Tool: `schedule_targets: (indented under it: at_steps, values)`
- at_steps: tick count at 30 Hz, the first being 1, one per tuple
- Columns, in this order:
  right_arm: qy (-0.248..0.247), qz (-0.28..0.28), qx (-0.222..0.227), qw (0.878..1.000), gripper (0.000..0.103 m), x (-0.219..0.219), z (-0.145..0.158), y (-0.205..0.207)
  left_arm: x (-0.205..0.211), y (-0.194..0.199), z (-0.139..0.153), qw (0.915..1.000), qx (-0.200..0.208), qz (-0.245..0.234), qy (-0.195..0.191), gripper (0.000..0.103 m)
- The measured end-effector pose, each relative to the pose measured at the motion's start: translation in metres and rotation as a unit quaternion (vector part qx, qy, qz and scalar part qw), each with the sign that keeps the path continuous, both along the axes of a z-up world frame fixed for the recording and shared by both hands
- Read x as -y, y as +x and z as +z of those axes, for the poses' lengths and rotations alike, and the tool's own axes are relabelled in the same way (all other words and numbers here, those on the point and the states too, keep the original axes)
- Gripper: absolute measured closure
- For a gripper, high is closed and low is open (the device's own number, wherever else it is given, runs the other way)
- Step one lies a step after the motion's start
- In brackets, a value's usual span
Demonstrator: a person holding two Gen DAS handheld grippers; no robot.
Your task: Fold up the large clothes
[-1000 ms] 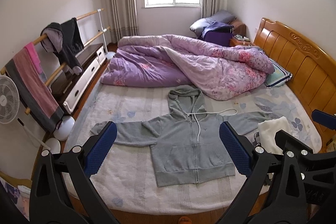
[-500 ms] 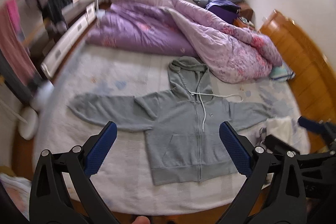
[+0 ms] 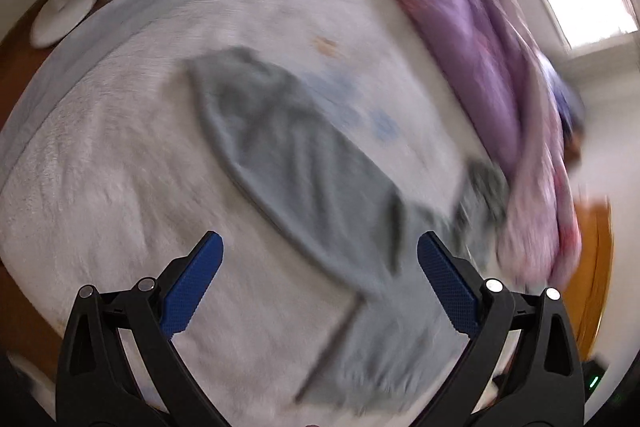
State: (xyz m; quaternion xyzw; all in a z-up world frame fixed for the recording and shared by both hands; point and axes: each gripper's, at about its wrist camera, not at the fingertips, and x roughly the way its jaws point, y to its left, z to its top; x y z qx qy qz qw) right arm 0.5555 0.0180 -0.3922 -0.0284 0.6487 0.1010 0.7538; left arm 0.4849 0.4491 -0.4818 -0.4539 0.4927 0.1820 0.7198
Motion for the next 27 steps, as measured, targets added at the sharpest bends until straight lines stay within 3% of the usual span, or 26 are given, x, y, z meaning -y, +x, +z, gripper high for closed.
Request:
schedule_targets:
  at_steps: [4, 6, 8, 11, 13, 16, 18, 20, 22, 25, 27]
  values:
    - [0.023, -0.014, -0.026, 0.999, 0.011, 0.002, -0.047, 0.026, -0.049, -0.006, -0.053, 0.9970, -0.016, 0.075, -0.010, 0.005]
    - [0.052, -0.011, -0.051, 0.997, 0.027, 0.001, -0.071, 0.037, -0.065, -0.006, -0.071, 0.9947, -0.023, 0.100, -0.001, 0.005]
    - [0.070, -0.008, -0.065, 0.995, 0.034, 0.000, -0.091, 0.046, -0.074, -0.002, -0.086, 0.9938, -0.029, 0.107, 0.004, 0.005]
    - [0.086, -0.006, -0.075, 0.993, 0.036, 0.000, -0.116, 0.057, -0.090, 0.006, -0.121, 0.9921, -0.039, 0.119, 0.005, 0.006]
    - [0.103, -0.010, -0.082, 0.991, 0.039, 0.001, -0.130, 0.062, -0.097, 0.007, -0.136, 0.9912, -0.033, 0.128, -0.002, 0.014]
    - [0.126, -0.023, -0.094, 0.987, 0.057, 0.005, -0.151, 0.073, -0.102, 0.012, -0.138, 0.9917, -0.023, 0.125, 0.019, 0.018]
    - [0.135, -0.030, -0.100, 0.985, 0.063, 0.009, -0.164, 0.080, -0.104, 0.018, -0.138, 0.9928, -0.030, 0.105, 0.048, 0.036]
    - [0.142, -0.037, -0.104, 0.984, 0.068, 0.012, -0.173, 0.084, -0.105, 0.020, -0.138, 0.9928, -0.039, 0.091, 0.067, 0.077]
    - [0.148, -0.049, -0.110, 0.982, 0.072, 0.015, -0.186, 0.090, -0.109, 0.016, -0.134, 0.9927, -0.033, 0.090, 0.073, 0.088]
    - [0.162, -0.052, -0.130, 0.977, 0.096, 0.015, -0.205, 0.095, -0.110, 0.003, -0.107, 0.9889, 0.002, 0.113, 0.097, 0.090]
    - [0.156, -0.044, -0.144, 0.976, 0.102, 0.013, -0.217, 0.097, -0.109, -0.013, -0.078, 0.9849, 0.035, 0.127, 0.112, 0.090]
